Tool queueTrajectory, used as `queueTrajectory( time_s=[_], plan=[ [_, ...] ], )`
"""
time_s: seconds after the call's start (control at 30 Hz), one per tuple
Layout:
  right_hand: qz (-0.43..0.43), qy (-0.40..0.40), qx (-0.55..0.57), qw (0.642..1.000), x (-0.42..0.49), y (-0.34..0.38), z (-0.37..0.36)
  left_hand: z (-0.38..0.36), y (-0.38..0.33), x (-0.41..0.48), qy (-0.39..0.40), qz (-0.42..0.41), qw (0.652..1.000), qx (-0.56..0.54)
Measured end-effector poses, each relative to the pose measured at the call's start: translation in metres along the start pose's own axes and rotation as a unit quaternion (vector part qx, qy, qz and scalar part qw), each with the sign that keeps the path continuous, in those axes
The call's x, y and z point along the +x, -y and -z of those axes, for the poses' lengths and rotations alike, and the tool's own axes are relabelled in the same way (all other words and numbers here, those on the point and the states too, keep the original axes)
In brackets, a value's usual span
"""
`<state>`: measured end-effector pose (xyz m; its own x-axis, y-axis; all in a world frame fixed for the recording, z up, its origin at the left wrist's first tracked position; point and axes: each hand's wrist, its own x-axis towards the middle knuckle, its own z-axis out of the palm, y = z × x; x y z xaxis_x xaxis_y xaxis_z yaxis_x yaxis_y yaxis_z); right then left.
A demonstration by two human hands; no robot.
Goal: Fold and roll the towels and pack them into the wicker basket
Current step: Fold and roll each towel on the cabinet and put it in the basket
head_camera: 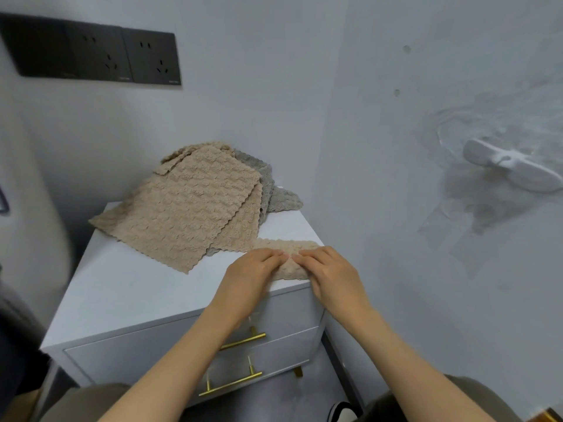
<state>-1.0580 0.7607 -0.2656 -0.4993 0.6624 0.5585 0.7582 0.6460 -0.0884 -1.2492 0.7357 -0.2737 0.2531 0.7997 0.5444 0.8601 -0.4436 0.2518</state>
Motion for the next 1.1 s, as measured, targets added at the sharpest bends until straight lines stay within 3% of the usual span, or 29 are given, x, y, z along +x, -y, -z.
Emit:
queueTrajectory(
  time_s=[0.27,0.77,1.1],
  plan=[
    [-0.032,0.123,0.024,0.992,-0.004,-0.012,0.018,0.014,0.018,-0.002,0.092,0.046,0.991,-0.082],
    [-0.126,0.195,0.075,0.970,0.016,-0.007,0.028,0.015,0.025,0.009,0.074,0.172,0.957,-0.220],
    [-0.207,0.243,0.129,0.939,0.033,-0.013,0.013,0.007,0.016,0.025,0.088,0.265,0.949,-0.143]
  ],
)
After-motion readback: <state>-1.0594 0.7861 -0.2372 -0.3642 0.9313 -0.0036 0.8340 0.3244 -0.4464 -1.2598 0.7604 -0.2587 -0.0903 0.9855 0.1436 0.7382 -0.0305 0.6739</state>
